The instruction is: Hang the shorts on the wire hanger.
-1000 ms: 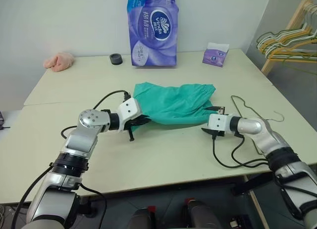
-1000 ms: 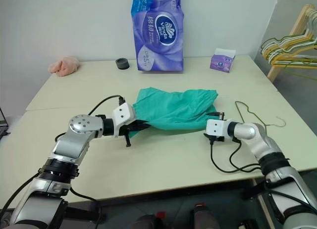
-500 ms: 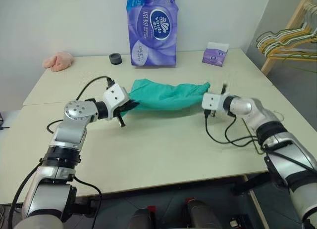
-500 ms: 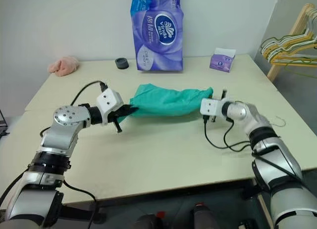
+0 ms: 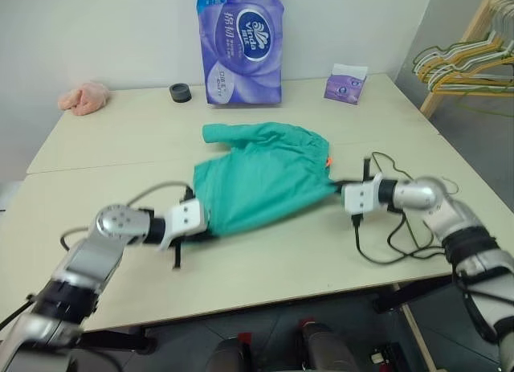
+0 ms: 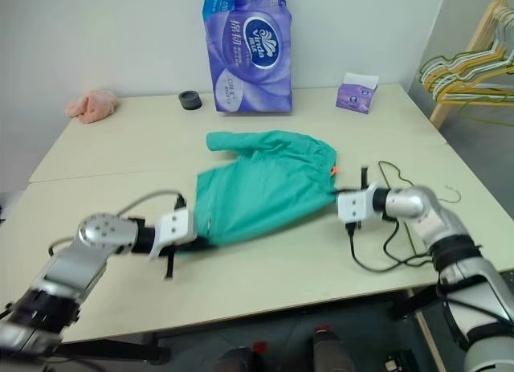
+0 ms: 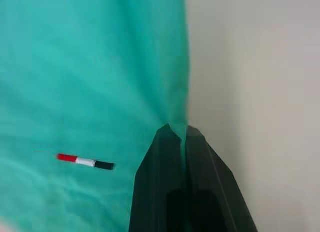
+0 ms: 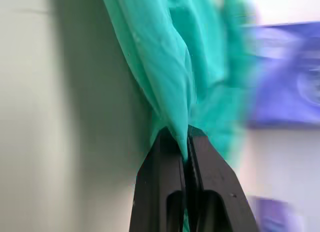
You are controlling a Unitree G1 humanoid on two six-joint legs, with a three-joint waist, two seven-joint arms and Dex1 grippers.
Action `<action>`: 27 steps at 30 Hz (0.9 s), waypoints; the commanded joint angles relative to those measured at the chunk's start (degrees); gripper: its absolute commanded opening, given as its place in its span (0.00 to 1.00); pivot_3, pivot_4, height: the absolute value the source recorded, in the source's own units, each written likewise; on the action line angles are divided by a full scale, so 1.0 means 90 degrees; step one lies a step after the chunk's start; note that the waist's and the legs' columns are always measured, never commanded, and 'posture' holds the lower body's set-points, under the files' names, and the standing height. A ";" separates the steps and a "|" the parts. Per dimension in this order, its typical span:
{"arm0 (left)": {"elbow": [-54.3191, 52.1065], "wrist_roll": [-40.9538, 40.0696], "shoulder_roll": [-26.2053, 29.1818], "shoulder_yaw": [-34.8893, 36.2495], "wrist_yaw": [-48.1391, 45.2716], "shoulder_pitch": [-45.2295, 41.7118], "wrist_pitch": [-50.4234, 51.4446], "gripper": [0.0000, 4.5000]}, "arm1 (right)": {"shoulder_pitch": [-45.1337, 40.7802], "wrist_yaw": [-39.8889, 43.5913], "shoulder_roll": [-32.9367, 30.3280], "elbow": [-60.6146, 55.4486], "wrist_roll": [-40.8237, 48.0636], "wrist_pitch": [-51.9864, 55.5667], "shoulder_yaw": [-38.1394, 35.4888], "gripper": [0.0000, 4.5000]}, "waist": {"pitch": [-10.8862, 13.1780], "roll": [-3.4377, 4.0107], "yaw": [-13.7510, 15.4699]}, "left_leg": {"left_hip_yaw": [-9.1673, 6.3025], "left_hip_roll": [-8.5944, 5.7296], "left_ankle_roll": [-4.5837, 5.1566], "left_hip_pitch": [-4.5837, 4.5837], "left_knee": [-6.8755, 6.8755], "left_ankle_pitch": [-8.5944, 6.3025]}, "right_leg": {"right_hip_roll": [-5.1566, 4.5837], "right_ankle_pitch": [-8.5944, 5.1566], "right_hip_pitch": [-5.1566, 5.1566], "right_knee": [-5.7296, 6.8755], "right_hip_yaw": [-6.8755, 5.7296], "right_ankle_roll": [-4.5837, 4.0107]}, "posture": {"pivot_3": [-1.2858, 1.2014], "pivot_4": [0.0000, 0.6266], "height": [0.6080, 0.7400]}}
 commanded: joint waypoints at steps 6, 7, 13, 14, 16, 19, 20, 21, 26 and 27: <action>-0.1434 -0.0631 0.1056 0.0133 -0.0892 0.1437 0.0871 0.00 | 0.0886 0.1612 -0.0654 -0.1996 0.0906 0.0685 0.0035 0.00 | 0.0000 0.0004 0.0110 | -0.0003 0.0016 0.0005 0.0140 -0.0034 -0.0003 | 0.0025 -0.0047 0.0126 -0.0025 -0.0017 -0.0004 | 0.47 0.15 1.00; -0.1458 -0.0610 0.1089 0.0127 -0.0915 0.1520 0.0830 0.00 | 0.1026 0.1804 -0.0766 -0.2175 0.0942 0.0803 0.0074 0.00 | 0.0000 0.0004 0.0146 | -0.0005 0.0018 0.0005 0.0136 -0.0033 -0.0003 | 0.0027 -0.0047 0.0125 -0.0027 -0.0021 -0.0004 | 0.47 0.15 1.00; -0.1438 -0.0524 0.0706 0.0171 -0.0499 0.1567 0.0670 0.00 | 0.1737 0.2399 -0.0994 -0.3261 0.1614 0.2054 -0.0081 0.00 | -0.0001 0.0004 0.0277 | -0.0002 0.0021 0.0005 0.0134 -0.0028 -0.0003 | 0.0027 -0.0047 0.0122 -0.0026 -0.0022 -0.0007 | 0.47 0.14 1.00; -0.1331 -0.0509 0.0530 0.0206 -0.0344 0.1392 0.0655 0.00 | 0.1727 0.2405 -0.0939 -0.3353 0.1821 0.2405 -0.0194 0.00 | -0.0001 0.0005 0.0283 | -0.0002 0.0022 0.0005 0.0134 -0.0028 -0.0003 | 0.0027 -0.0047 0.0123 -0.0025 -0.0022 -0.0007 | 0.47 0.14 1.00; -0.1059 -0.0460 0.0204 0.0259 -0.0118 0.0990 0.0611 0.00 | 0.1554 0.2433 -0.0799 -0.3459 0.2287 0.3257 -0.0438 0.00 | 0.0000 0.0001 0.0316 | -0.0003 0.0023 0.0005 0.0133 -0.0023 -0.0003 | 0.0029 -0.0046 0.0123 -0.0022 -0.0025 -0.0007 | 0.47 0.14 1.00; 0.0126 -0.0118 -0.0523 0.0163 0.0305 -0.0488 0.0394 0.00 | 0.0413 0.2253 -0.0365 -0.2636 0.2712 0.4589 -0.0893 0.00 | 0.0002 0.0000 0.0336 | -0.0002 0.0025 0.0005 0.0133 -0.0018 -0.0002 | 0.0037 -0.0041 0.0125 -0.0023 -0.0027 -0.0013 | 0.47 0.14 1.00; 0.0667 0.0031 -0.0798 0.0122 0.0463 -0.1101 0.0303 0.00 | -0.0093 0.2126 -0.0219 -0.2139 0.2655 0.4754 -0.0993 0.00 | 0.0005 -0.0002 0.0346 | -0.0002 0.0025 0.0005 0.0132 -0.0009 -0.0001 | 0.0056 -0.0027 0.0125 -0.0021 -0.0035 -0.0024 | 0.47 0.15 1.00; 0.1185 0.0177 -0.1027 0.0082 0.0592 -0.1640 0.0230 0.00 | -0.0562 0.1969 -0.0085 -0.1640 0.2533 0.4796 -0.1057 0.00 | 0.0005 -0.0003 0.0361 | -0.0002 0.0030 0.0005 0.0121 -0.0001 0.0001 | 0.0081 -0.0015 0.0118 -0.0026 -0.0042 -0.0020 | 0.47 0.15 1.00; 0.4866 0.1537 -0.2061 -0.0010 0.2538 -0.4862 -0.1720 0.00 | -0.3344 -0.0067 0.0519 0.1531 0.1010 0.3245 -0.0850 0.00 | 0.0005 -0.0006 0.0336 | 0.0011 0.0039 0.0004 0.0119 -0.0003 -0.0001 | 0.0091 0.0013 0.0111 -0.0036 -0.0035 -0.0053 | 0.46 0.15 1.00; 0.5592 0.1968 -0.2087 -0.0081 0.3292 -0.5638 -0.2303 0.00 | -0.3949 -0.0912 0.0639 0.2096 0.0549 0.2721 -0.0717 0.00 | 0.0006 -0.0009 0.0295 | 0.0013 0.0040 0.0003 0.0106 -0.0016 -0.0001 | 0.0087 0.0013 0.0097 -0.0041 -0.0033 -0.0053 | 0.46 0.15 1.00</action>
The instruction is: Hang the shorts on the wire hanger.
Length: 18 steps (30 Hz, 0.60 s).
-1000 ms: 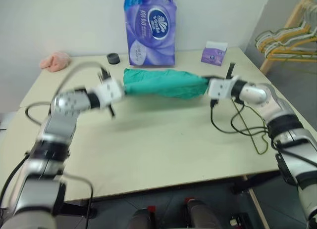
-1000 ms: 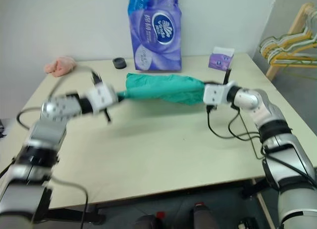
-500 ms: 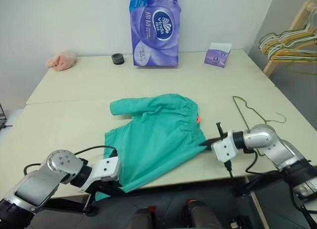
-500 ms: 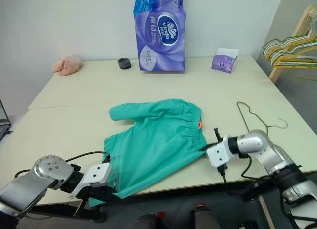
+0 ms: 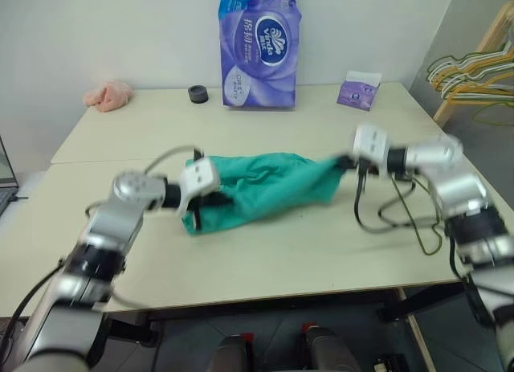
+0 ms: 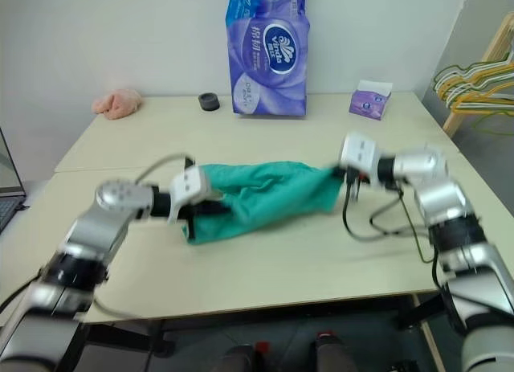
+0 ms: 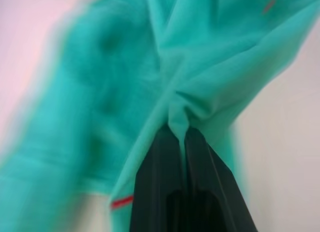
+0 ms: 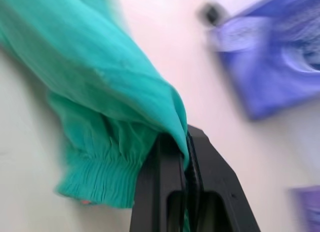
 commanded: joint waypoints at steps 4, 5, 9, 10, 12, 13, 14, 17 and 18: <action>0.3301 0.2065 0.0139 -0.0243 0.3934 -0.3642 -0.2871 0.00 | -0.2688 -0.4286 0.0395 0.2624 -0.2169 -0.2764 0.0419 0.00 | -0.0004 -0.0007 -0.0243 | 0.0030 -0.0002 -0.0059 -0.0208 0.0000 0.0028 | -0.0060 0.0006 -0.0226 0.0034 0.0036 0.0003 | 0.47 0.16 1.00; 0.3449 0.2499 0.0336 -0.0387 0.4646 -0.4105 -0.3234 0.00 | -0.2993 -0.4948 0.0366 0.2741 -0.2425 -0.3171 0.0451 0.00 | -0.0004 -0.0007 -0.0268 | 0.0044 -0.0007 -0.0065 -0.0236 -0.0017 0.0031 | -0.0069 0.0005 -0.0265 0.0054 0.0047 0.0007 | 0.47 0.17 1.00; 0.3422 0.4024 0.1093 -0.1126 0.6243 -0.4967 -0.4366 0.00 | -0.3425 -0.6488 0.0150 0.2970 -0.2952 -0.4288 0.0424 0.00 | -0.0002 -0.0010 -0.0492 | 0.0149 -0.0036 -0.0075 -0.0378 -0.0025 0.0025 | -0.0095 -0.0016 -0.0486 0.0116 0.0162 0.0042 | 0.47 0.18 1.00; 0.3377 0.4174 0.1227 -0.1216 0.6218 -0.4947 -0.4530 0.00 | -0.3298 -0.6496 0.0136 0.3021 -0.2904 -0.4485 0.0373 0.00 | -0.0004 -0.0007 -0.0505 | 0.0149 -0.0048 -0.0077 -0.0371 -0.0032 0.0024 | -0.0105 -0.0026 -0.0481 0.0116 0.0166 0.0058 | 0.47 0.19 1.00; 0.3335 0.4282 0.1388 -0.1324 0.5846 -0.4613 -0.4718 0.00 | -0.2792 -0.6177 0.0160 0.3131 -0.2886 -0.4758 0.0462 0.00 | -0.0004 -0.0006 -0.0536 | 0.0151 -0.0061 -0.0078 -0.0329 -0.0042 0.0021 | -0.0113 -0.0032 -0.0445 0.0109 0.0177 0.0069 | 0.48 0.19 1.00; 0.3351 0.4212 0.1411 -0.1344 0.5462 -0.4309 -0.4752 0.00 | -0.2444 -0.5885 0.0221 0.3165 -0.2790 -0.4886 0.0478 0.00 | -0.0004 -0.0008 -0.0540 | 0.0150 -0.0062 -0.0072 -0.0297 -0.0045 0.0017 | -0.0114 -0.0034 -0.0409 0.0104 0.0172 0.0072 | 0.48 0.19 1.00; 0.3320 0.4085 0.1427 -0.1312 0.5106 -0.3997 -0.4789 0.00 | -0.2116 -0.5562 0.0281 0.3171 -0.2691 -0.4972 0.0488 0.00 | 0.0010 -0.0009 -0.0538 | 0.0150 -0.0064 -0.0051 -0.0254 -0.0030 0.0005 | -0.0113 -0.0034 -0.0354 0.0083 0.0172 0.0073 | 0.48 0.19 1.00; 0.2985 0.3529 0.1510 -0.1129 0.3628 -0.2935 -0.4584 0.00 | -0.1077 -0.4407 0.0416 0.2978 -0.2341 -0.5335 0.0514 0.00 | 0.0069 -0.0040 -0.0546 | 0.0154 -0.0073 0.0044 -0.0019 -0.0017 -0.0029 | -0.0077 -0.0037 -0.0100 0.0072 0.0163 0.0101 | 0.48 0.20 1.00; 0.2705 0.3192 0.1573 -0.1001 0.3010 -0.2441 -0.4361 0.00 | -0.0634 -0.3893 0.0445 0.2792 -0.2179 -0.5443 0.0572 0.00 | 0.0077 -0.0045 -0.0562 | 0.0157 -0.0075 0.0059 0.0013 -0.0022 -0.0020 | -0.0075 -0.0039 -0.0069 0.0062 0.0166 0.0117 | 0.48 0.20 1.00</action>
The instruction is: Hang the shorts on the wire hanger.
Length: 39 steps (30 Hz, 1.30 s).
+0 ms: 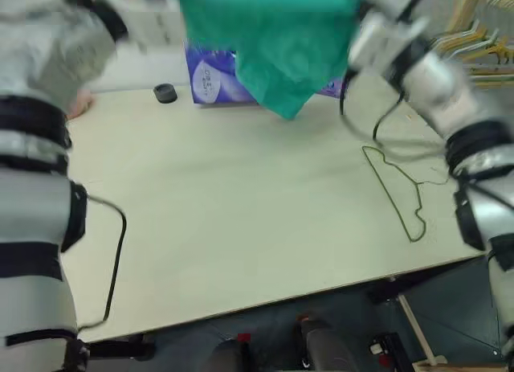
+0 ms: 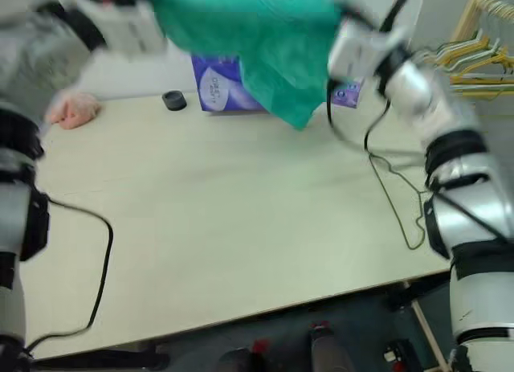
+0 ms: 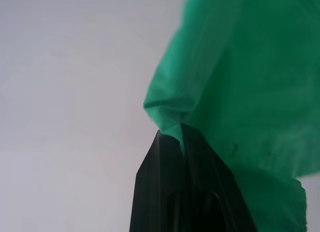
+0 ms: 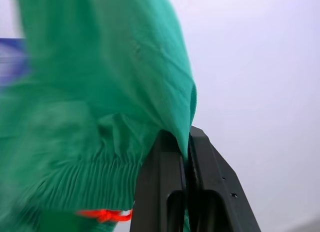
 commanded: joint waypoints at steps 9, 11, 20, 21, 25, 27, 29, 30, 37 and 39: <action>-0.5634 -0.4116 0.1727 0.1317 -0.6098 0.5575 0.4351 0.00 | 0.3779 0.4949 -0.0548 -0.4190 0.2593 0.0861 0.0478 0.00 | 0.0011 0.0000 -0.0099 | -0.0053 0.0041 -0.0048 -0.0211 0.0087 0.0009 | -0.0007 0.0026 -0.0175 0.0056 -0.0004 -0.0003 | 0.49 0.19 1.00; -0.6479 -0.4488 0.2011 0.1433 -0.6365 0.6424 0.4896 0.00 | 0.4239 0.5486 -0.0813 -0.4982 0.2918 0.1421 0.0479 0.00 | 0.0012 -0.0001 -0.0028 | -0.0060 0.0050 -0.0066 -0.0213 0.0104 -0.0005 | -0.0002 0.0026 -0.0166 0.0047 -0.0012 -0.0004 | 0.49 0.19 1.00; -0.8627 -0.5493 0.2574 0.1891 -0.6794 0.8921 0.6227 0.00 | 0.5562 0.6502 -0.1676 -0.6933 0.3605 0.2780 0.0209 0.00 | 0.0043 -0.0002 0.0437 | -0.0056 0.0046 0.0008 0.0036 0.0101 -0.0047 | 0.0002 -0.0020 0.0080 0.0006 -0.0018 -0.0016 | 0.48 0.19 1.00; -0.8693 -0.5493 0.2567 0.1923 -0.6762 0.9019 0.6258 0.00 | 0.5643 0.6565 -0.1743 -0.6994 0.3614 0.2828 0.0179 0.00 | 0.0043 -0.0003 0.0480 | -0.0054 0.0046 0.0007 0.0035 0.0102 -0.0047 | 0.0002 -0.0020 0.0079 0.0007 -0.0017 -0.0015 | 0.48 0.19 1.00; -0.8806 -0.5502 0.2522 0.1997 -0.6678 0.9189 0.6335 0.00 | 0.5884 0.6796 -0.1952 -0.7323 0.3738 0.3109 0.0073 0.00 | 0.0042 -0.0003 0.0543 | -0.0052 0.0045 0.0007 0.0032 0.0103 -0.0047 | 0.0002 -0.0011 0.0077 0.0008 -0.0018 -0.0030 | 0.48 0.19 1.00; -0.8809 -0.5482 0.2496 0.2018 -0.6669 0.9201 0.6315 0.00 | 0.6031 0.6928 -0.2084 -0.7598 0.3806 0.3328 0.0045 0.00 | 0.0043 -0.0003 0.0544 | -0.0051 0.0045 0.0007 0.0032 0.0103 -0.0047 | 0.0005 -0.0011 0.0077 0.0008 -0.0017 -0.0029 | 0.48 0.19 1.00; -0.8783 -0.5427 0.2466 0.2027 -0.6651 0.9203 0.6229 0.00 | 0.6165 0.7040 -0.2185 -0.7888 0.3822 0.3549 0.0073 0.00 | 0.0043 -0.0003 0.0543 | -0.0051 0.0046 0.0007 0.0032 0.0103 -0.0048 | 0.0006 -0.0012 0.0076 0.0008 -0.0017 -0.0027 | 0.48 0.19 1.00; -0.8784 -0.5423 0.2451 0.2027 -0.6653 0.9200 0.6205 0.00 | 0.6222 0.7057 -0.2201 -0.8035 0.3811 0.3671 0.0097 0.00 | 0.0043 -0.0003 0.0542 | -0.0050 0.0046 0.0007 0.0032 0.0103 -0.0048 | 0.0006 -0.0013 0.0076 0.0008 -0.0017 -0.0026 | 0.48 0.19 1.00; -0.8988 -0.5455 0.2512 0.1892 -0.6917 0.9280 0.6078 0.05 | 0.6178 0.7167 -0.2127 -0.8204 0.3605 0.4081 0.0176 0.00 | 0.0043 -0.0003 0.0535 | -0.0049 0.0050 0.0007 0.0031 0.0102 -0.0048 | 0.0010 -0.0020 0.0075 0.0005 -0.0019 -0.0015 | 0.48 0.18 1.00; -0.9173 -0.5597 0.2502 0.1919 -0.6947 0.9292 0.6304 0.15 | 0.6136 0.7151 -0.2091 -0.8154 0.3508 0.4008 0.0142 0.12 | 0.0043 -0.0003 0.0533 | -0.0047 0.0050 0.0007 0.0030 0.0102 -0.0048 | 0.0011 -0.0020 0.0074 0.0005 -0.0017 -0.0015 | 0.48 0.18 1.00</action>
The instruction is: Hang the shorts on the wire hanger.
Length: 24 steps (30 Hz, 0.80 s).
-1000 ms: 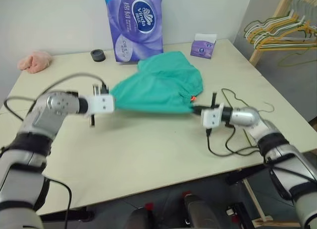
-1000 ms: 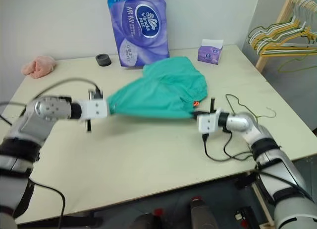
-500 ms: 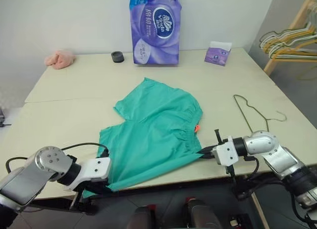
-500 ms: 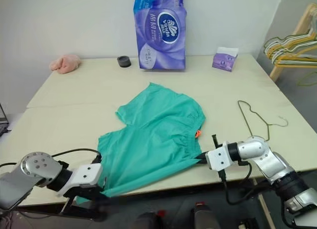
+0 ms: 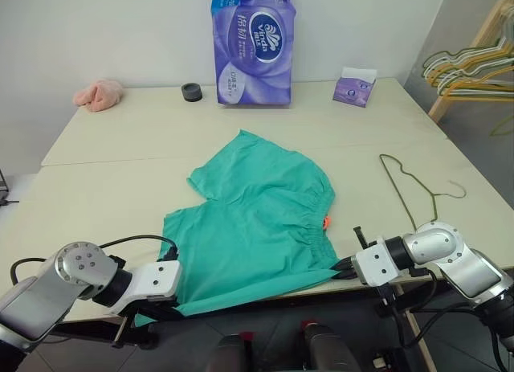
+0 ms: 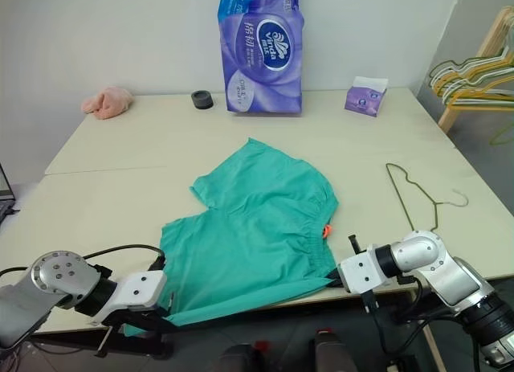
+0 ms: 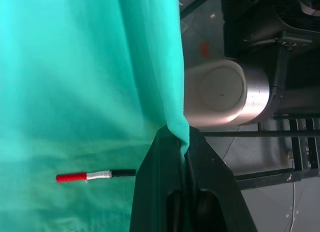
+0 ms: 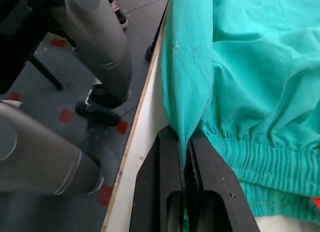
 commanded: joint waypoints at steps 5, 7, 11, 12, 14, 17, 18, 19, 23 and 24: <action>-0.0601 -0.0417 0.0054 0.0185 -0.0138 0.0051 0.0649 0.49 | -0.0077 0.0361 -0.0203 -0.0250 0.0054 -0.0070 -0.0281 0.47 | 0.0000 0.0000 0.0004 | 0.0000 0.0000 0.0000 -0.0001 0.0000 0.0000 | 0.0001 -0.0001 0.0000 -0.0002 0.0000 0.0001 | 0.48 0.18 1.00; -0.0616 -0.0569 -0.0061 0.0275 -0.0080 0.0009 0.0756 0.63 | 0.0004 0.0520 -0.0366 -0.0576 0.0363 0.0339 -0.0411 0.62 | 0.0001 0.0002 0.0006 | 0.0000 0.0000 0.0000 -0.0001 0.0000 0.0000 | 0.0002 -0.0001 0.0000 -0.0002 -0.0001 0.0001 | 0.48 0.18 1.00; -0.0681 -0.1068 -0.0326 0.0553 0.0011 -0.0192 0.1124 0.92 | 0.0165 0.0299 -0.0423 -0.1162 0.0972 0.1307 -0.0863 0.94 | 0.0001 -0.0001 0.0007 | -0.0002 0.0004 0.0000 -0.0002 0.0000 0.0000 | 0.0002 0.0000 -0.0001 -0.0002 -0.0002 0.0001 | 0.48 0.18 1.00; -0.0706 -0.1281 -0.0473 0.0682 0.0102 -0.0289 0.1252 0.98 | 0.0236 -0.0004 -0.0323 -0.1352 0.1299 0.1819 -0.1109 1.00 | 0.0001 -0.0002 0.0009 | -0.0002 0.0006 0.0000 -0.0003 0.0000 0.0000 | 0.0003 0.0000 -0.0001 -0.0002 -0.0003 0.0001 | 0.48 0.18 1.00; -0.0723 -0.1670 -0.0871 0.0905 0.0433 -0.0563 0.1478 0.98 | 0.0325 -0.0713 -0.0030 -0.1512 0.1717 0.2604 -0.1605 1.00 | 0.0001 -0.0003 0.0011 | -0.0004 0.0008 -0.0001 -0.0005 0.0000 -0.0001 | 0.0003 0.0000 -0.0001 -0.0002 -0.0003 0.0002 | 0.47 0.18 1.00; -0.0582 -0.2116 -0.2089 0.1182 0.1638 -0.1524 0.1782 0.98 | 0.0334 -0.2211 0.0689 -0.1273 0.1938 0.3445 -0.2572 1.00 | 0.0002 -0.0007 0.0082 | -0.0007 0.0008 -0.0002 -0.0008 0.0005 0.0000 | 0.0002 0.0004 0.0001 -0.0005 -0.0003 0.0007 | 0.47 0.19 1.00; -0.0549 -0.2118 -0.2331 0.1216 0.1868 -0.1732 0.1830 0.98 | 0.0328 -0.2492 0.0838 -0.1230 0.1948 0.3632 -0.2759 1.00 | 0.0000 -0.0012 0.0116 | -0.0008 0.0007 -0.0002 -0.0010 0.0011 0.0000 | 0.0003 0.0007 0.0001 -0.0004 -0.0004 0.0009 | 0.47 0.19 1.00; -0.0429 -0.2026 -0.2642 0.1155 0.2190 -0.2135 0.1865 0.98 | 0.0347 -0.3021 0.1031 -0.1001 0.1758 0.3706 -0.3071 1.00 | -0.0002 -0.0015 0.0121 | -0.0008 0.0006 -0.0003 -0.0013 0.0013 0.0001 | 0.0003 0.0012 0.0002 -0.0006 -0.0003 0.0011 | 0.47 0.19 1.00; -0.0080 -0.1778 -0.3154 0.0740 0.2353 -0.3148 0.1778 0.98 | 0.0397 -0.4673 0.1449 -0.0268 0.1328 0.4526 -0.3993 1.00 | -0.0005 -0.0017 0.0117 | -0.0007 -0.0005 -0.0004 -0.0018 0.0011 0.0001 | -0.0001 0.0035 0.0006 -0.0024 0.0002 -0.0010 | 0.46 0.20 1.00; 0.0010 -0.1738 -0.3167 0.0628 0.2246 -0.3301 0.1759 0.98 | 0.0383 -0.5005 0.1497 -0.0100 0.1184 0.4669 -0.4127 1.00 | -0.0006 -0.0014 0.0098 | -0.0003 -0.0005 -0.0004 -0.0019 0.0008 0.0001 | -0.0001 0.0038 0.0007 -0.0034 0.0006 -0.0007 | 0.46 0.20 1.00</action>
